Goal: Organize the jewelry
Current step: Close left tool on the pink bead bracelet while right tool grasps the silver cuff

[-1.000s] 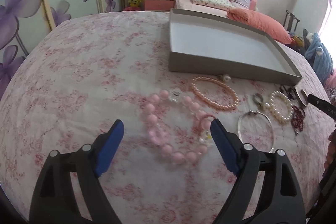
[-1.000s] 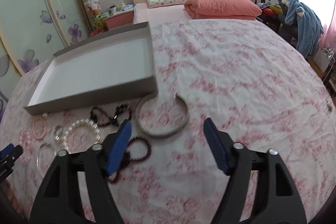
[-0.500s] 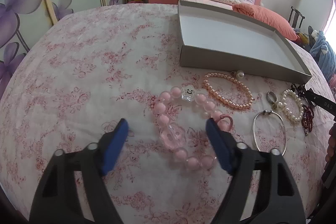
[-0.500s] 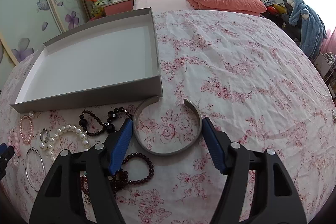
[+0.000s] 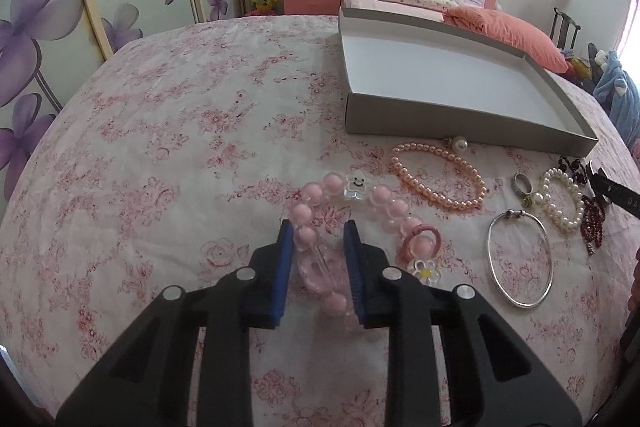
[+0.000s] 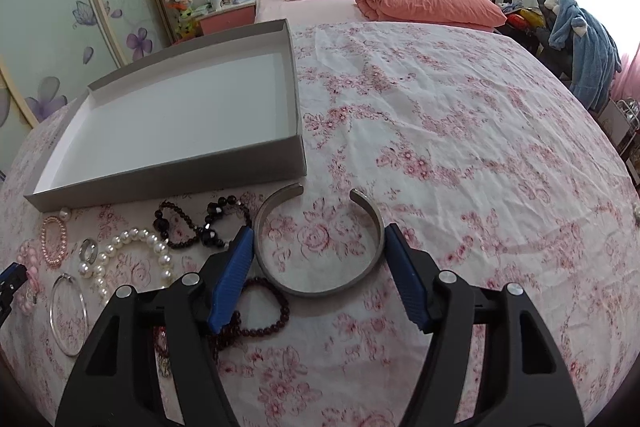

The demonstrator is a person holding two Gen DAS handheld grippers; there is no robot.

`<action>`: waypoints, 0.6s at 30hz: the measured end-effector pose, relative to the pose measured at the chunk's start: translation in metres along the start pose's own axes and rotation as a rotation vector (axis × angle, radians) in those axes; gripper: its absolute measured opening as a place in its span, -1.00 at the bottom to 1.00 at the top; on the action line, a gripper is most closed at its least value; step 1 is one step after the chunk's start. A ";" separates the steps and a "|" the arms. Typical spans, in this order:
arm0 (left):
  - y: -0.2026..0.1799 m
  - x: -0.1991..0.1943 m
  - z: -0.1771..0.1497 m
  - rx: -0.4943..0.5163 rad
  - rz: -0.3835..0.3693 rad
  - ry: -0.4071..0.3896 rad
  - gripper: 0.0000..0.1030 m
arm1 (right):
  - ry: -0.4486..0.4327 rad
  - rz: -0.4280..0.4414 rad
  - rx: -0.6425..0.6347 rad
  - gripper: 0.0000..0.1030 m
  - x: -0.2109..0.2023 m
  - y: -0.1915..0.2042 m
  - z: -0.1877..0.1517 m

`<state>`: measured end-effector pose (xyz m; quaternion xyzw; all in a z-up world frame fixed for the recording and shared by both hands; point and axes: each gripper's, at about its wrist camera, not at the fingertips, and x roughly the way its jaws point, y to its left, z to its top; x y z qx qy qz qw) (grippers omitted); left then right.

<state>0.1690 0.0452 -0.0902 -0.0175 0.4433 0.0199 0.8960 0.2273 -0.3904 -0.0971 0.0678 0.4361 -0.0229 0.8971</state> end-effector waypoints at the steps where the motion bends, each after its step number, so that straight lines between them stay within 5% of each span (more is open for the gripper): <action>1: 0.000 -0.002 -0.002 -0.003 -0.003 -0.006 -0.50 | -0.004 0.002 0.000 0.28 -0.002 -0.001 -0.002; 3: 0.003 -0.007 -0.002 -0.014 -0.020 -0.028 -0.73 | -0.016 0.003 0.002 0.28 -0.008 -0.003 -0.005; 8: 0.001 -0.021 -0.003 -0.010 -0.048 -0.067 -0.73 | -0.033 0.026 0.009 0.29 -0.019 -0.003 -0.014; 14: -0.002 -0.015 -0.009 0.015 -0.029 -0.019 -0.72 | -0.023 0.022 0.003 0.29 -0.022 -0.003 -0.025; 16: -0.002 -0.012 -0.010 0.022 -0.022 -0.008 -0.65 | -0.021 0.019 0.010 0.29 -0.022 -0.006 -0.026; 18: -0.002 -0.009 -0.011 0.035 -0.003 0.001 -0.26 | -0.022 0.018 0.009 0.29 -0.022 -0.006 -0.027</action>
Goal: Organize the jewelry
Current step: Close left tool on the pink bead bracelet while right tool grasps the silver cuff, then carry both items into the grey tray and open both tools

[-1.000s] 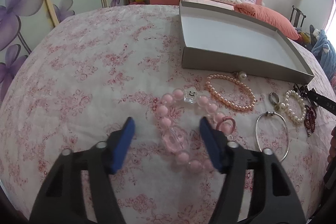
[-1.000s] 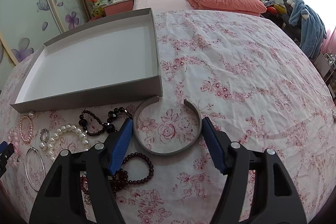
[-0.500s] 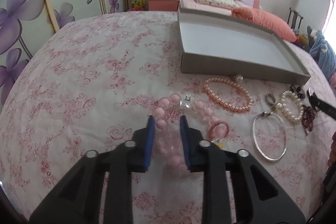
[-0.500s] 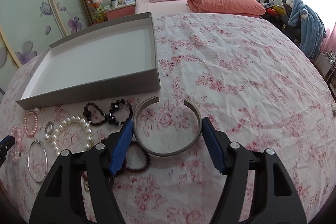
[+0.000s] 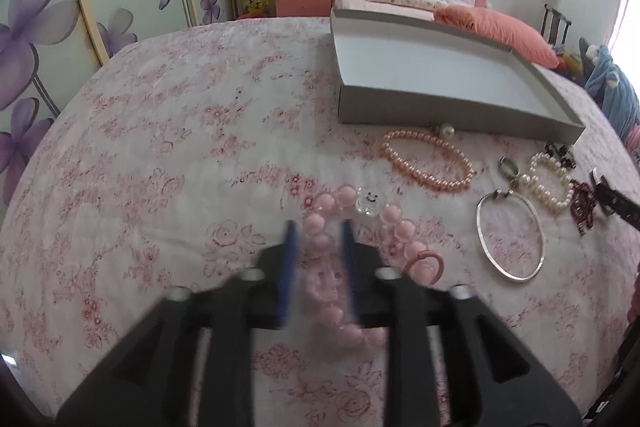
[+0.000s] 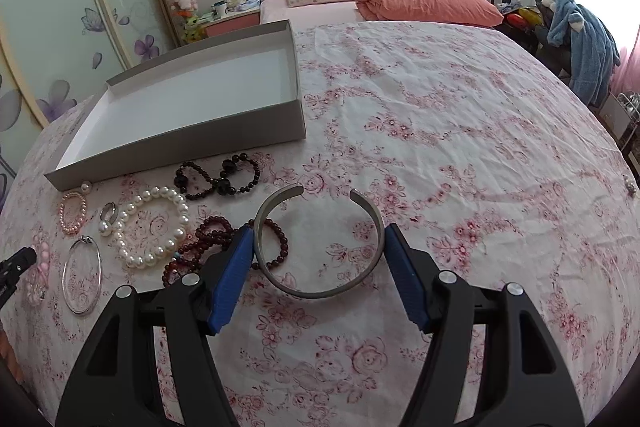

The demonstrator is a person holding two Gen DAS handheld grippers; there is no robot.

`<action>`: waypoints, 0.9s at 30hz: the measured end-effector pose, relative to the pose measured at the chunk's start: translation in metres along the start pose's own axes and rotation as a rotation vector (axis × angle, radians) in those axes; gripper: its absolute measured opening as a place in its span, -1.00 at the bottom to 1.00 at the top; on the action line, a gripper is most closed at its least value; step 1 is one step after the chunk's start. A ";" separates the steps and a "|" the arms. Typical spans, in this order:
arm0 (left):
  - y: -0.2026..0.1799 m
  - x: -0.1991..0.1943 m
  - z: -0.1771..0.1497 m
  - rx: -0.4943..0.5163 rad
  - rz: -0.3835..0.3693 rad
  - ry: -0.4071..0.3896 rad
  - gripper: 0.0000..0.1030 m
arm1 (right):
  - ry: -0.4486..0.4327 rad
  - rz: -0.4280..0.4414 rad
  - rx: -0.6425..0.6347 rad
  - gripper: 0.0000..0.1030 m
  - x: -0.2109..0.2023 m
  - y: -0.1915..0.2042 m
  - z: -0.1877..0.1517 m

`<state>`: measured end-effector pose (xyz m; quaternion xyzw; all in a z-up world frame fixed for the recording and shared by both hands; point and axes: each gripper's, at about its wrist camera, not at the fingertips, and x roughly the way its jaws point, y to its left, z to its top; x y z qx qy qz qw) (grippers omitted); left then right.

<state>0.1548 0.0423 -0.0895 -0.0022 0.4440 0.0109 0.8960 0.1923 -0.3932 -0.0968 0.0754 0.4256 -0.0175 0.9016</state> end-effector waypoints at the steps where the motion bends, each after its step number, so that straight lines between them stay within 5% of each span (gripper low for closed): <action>1: -0.001 0.001 0.000 0.005 0.011 0.002 -0.22 | 0.000 0.000 -0.002 0.29 0.000 0.000 0.000; 4: -0.003 0.005 -0.001 0.014 0.026 0.016 -0.23 | -0.001 0.002 -0.005 0.29 -0.001 0.001 0.000; 6: -0.002 0.004 -0.001 0.013 0.017 0.018 -0.68 | -0.003 0.001 -0.004 0.29 -0.002 0.000 0.000; 8: -0.001 0.002 -0.002 0.016 0.012 0.017 -0.74 | -0.010 0.001 0.000 0.29 -0.003 -0.001 0.000; 27: -0.008 -0.067 0.008 -0.045 -0.143 -0.232 -0.74 | -0.201 0.144 -0.021 0.29 -0.056 0.030 -0.009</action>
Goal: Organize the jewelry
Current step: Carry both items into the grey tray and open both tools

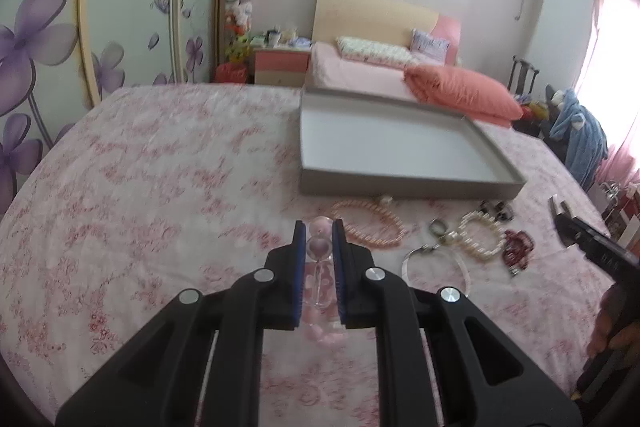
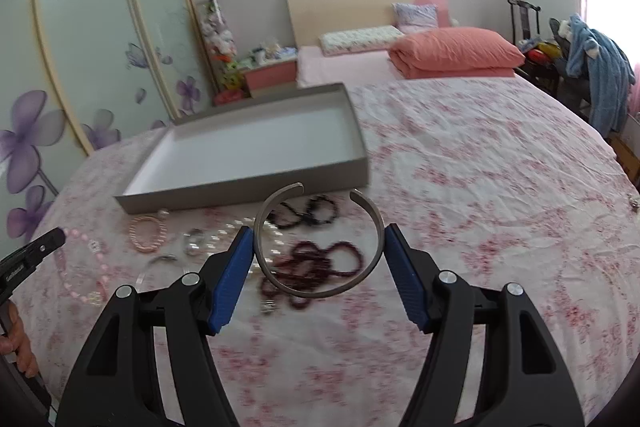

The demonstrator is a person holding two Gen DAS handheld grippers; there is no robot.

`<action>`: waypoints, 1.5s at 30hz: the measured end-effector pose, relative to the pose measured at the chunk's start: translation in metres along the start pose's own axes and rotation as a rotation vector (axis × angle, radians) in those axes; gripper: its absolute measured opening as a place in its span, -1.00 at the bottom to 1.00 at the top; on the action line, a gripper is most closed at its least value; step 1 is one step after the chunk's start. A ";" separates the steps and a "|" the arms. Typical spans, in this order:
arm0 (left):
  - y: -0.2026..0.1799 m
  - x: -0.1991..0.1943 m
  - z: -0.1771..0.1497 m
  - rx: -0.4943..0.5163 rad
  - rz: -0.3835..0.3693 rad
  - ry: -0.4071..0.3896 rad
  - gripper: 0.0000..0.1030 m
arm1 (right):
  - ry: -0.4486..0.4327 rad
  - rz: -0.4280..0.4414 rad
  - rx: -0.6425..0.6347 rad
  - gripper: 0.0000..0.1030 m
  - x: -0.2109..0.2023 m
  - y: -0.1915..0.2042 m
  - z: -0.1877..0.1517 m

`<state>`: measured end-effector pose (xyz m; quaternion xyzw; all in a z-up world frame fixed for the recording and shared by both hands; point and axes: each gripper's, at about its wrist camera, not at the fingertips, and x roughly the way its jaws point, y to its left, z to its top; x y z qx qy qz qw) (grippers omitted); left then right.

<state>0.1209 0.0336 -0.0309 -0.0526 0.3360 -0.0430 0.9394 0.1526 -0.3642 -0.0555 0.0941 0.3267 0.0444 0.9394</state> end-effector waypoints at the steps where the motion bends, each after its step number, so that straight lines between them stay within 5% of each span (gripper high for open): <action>1: -0.003 -0.002 0.001 0.005 -0.004 -0.012 -0.74 | -0.014 0.013 -0.004 0.29 -0.003 0.004 -0.001; 17: -0.023 -0.019 0.014 0.020 -0.061 -0.085 -0.74 | -0.145 0.075 -0.026 0.29 -0.030 0.029 0.001; 29: -0.056 -0.028 0.055 0.080 -0.093 -0.185 -0.74 | -0.304 0.058 -0.101 0.29 -0.048 0.051 0.030; 45: -0.078 0.028 0.104 0.103 -0.046 -0.227 -0.74 | -0.367 0.016 -0.106 0.29 0.003 0.059 0.078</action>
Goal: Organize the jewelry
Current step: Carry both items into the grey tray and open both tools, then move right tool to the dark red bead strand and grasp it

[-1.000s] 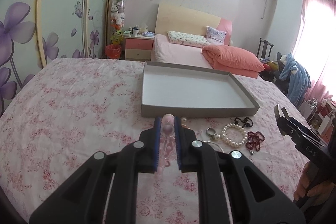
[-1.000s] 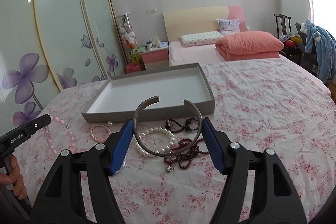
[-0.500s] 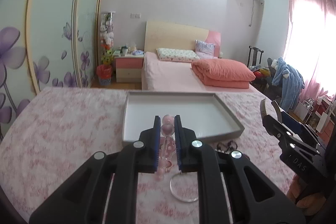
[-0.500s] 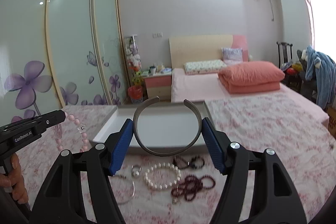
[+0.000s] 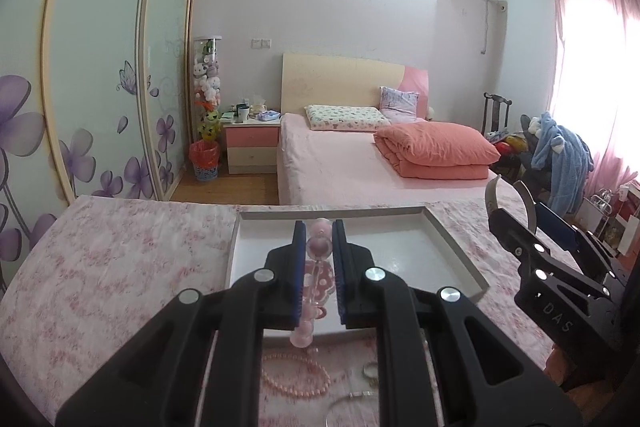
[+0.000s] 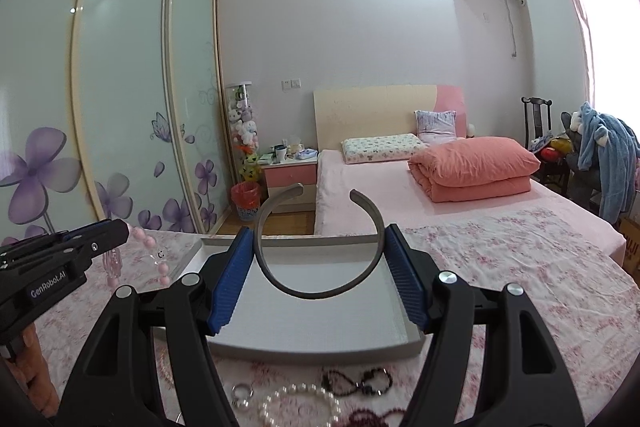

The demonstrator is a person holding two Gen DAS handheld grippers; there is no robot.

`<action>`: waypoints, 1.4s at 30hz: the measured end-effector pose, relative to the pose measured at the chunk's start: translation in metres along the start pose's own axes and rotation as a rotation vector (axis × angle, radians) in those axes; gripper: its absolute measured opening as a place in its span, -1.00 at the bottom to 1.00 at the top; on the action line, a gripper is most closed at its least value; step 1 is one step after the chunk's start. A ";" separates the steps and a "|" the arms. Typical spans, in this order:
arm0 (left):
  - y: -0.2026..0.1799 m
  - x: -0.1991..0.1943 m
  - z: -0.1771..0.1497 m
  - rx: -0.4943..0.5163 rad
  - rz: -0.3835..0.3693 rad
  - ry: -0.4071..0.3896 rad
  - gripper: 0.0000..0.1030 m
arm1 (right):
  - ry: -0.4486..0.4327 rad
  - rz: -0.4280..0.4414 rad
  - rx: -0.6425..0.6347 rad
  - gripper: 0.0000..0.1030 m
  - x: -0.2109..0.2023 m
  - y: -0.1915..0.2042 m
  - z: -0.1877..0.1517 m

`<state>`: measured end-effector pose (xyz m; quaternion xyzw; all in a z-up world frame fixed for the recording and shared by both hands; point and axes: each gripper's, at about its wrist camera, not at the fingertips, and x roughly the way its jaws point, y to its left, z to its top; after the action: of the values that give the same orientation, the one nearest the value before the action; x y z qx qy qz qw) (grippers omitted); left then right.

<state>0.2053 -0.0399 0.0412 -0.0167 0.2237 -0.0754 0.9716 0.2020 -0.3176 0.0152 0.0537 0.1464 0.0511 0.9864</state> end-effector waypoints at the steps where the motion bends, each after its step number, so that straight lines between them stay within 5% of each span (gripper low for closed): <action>1: 0.001 0.004 -0.001 0.000 0.002 0.003 -0.74 | 0.004 0.000 -0.001 0.29 0.004 -0.001 -0.001; 7: 0.005 0.049 -0.003 -0.002 0.012 0.045 -0.74 | 0.089 0.011 -0.021 0.29 0.048 0.000 -0.009; 23: 0.014 0.134 -0.030 -0.029 -0.003 0.202 -0.71 | 0.489 0.046 0.006 0.31 0.130 -0.003 -0.046; 31: 0.030 0.115 -0.020 -0.073 0.011 0.175 -0.55 | 0.427 0.038 0.052 0.39 0.106 -0.013 -0.032; 42: 0.063 0.027 -0.039 -0.098 0.066 0.133 -0.17 | 0.357 0.039 0.057 0.25 0.025 -0.035 -0.026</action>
<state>0.2214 0.0180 -0.0095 -0.0517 0.2915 -0.0334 0.9546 0.2212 -0.3467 -0.0213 0.0747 0.3193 0.0748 0.9417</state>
